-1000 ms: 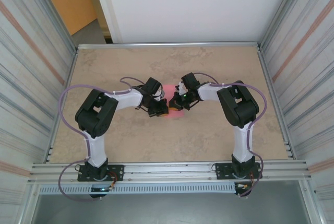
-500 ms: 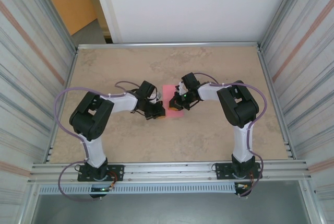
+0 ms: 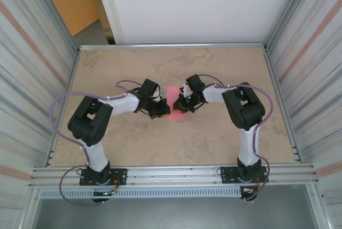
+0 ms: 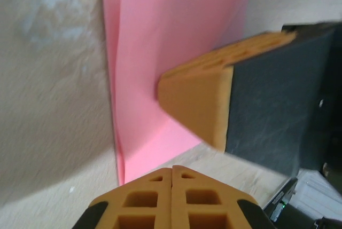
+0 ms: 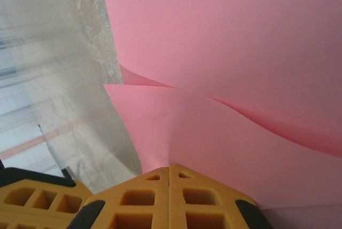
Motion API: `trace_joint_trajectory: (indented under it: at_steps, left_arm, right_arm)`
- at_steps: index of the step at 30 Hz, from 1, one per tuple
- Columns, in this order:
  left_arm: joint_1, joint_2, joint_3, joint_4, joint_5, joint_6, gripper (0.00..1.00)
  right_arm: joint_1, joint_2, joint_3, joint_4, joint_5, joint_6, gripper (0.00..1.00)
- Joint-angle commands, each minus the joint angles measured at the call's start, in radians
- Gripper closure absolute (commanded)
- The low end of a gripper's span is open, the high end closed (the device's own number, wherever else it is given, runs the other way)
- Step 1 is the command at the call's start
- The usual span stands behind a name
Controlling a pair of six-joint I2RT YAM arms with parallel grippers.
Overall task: Fold a paper plane with a square sheet of paper (pick it up from the middle)
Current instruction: Fold the triangle a second time at the center of the table.
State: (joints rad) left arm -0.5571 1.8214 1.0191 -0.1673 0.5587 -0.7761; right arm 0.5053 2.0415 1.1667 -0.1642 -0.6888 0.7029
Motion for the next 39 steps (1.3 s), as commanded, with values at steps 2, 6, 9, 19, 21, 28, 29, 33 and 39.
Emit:
trace_joint_trajectory:
  at_steps: [2, 6, 9, 19, 21, 28, 29, 33, 39]
  left_arm:
    - [0.003, 0.052, 0.018, 0.019, 0.005, -0.031, 1.00]
    - [0.003, 0.082, 0.015, -0.002, 0.002, -0.025, 1.00]
    - [0.003, 0.087, -0.008, -0.040, -0.022, -0.027, 1.00]
    - [0.003, 0.085, -0.024, -0.101, -0.065, -0.018, 1.00]
    - [0.003, 0.089, -0.016, -0.107, -0.065, -0.013, 1.00]
    - [0.003, 0.093, -0.007, -0.117, -0.067, -0.012, 1.00]
    - [0.003, 0.093, -0.008, -0.118, -0.069, -0.011, 1.00]
    - [0.003, 0.090, -0.016, -0.126, -0.077, -0.017, 1.00]
    - [0.003, 0.093, -0.037, -0.167, -0.103, -0.026, 1.00]
  right_arm:
    - [-0.010, 0.065, -0.044, -0.106, 0.112, 0.013, 0.99]
    - [-0.011, 0.057, -0.030, -0.108, 0.103, 0.012, 0.99]
    - [-0.012, 0.038, -0.007, -0.118, 0.090, 0.005, 0.98]
    - [0.009, -0.051, 0.085, -0.167, 0.098, -0.149, 0.99]
    - [0.017, -0.046, 0.088, -0.170, 0.092, -0.169, 0.99]
    - [0.062, -0.026, 0.070, -0.158, 0.067, -0.194, 1.00]
    - [0.062, -0.019, 0.068, -0.156, 0.071, -0.188, 1.00]
    - [0.044, 0.003, 0.042, -0.137, 0.094, -0.167, 1.00]
    - [-0.042, 0.029, 0.030, -0.117, 0.117, -0.184, 1.00]
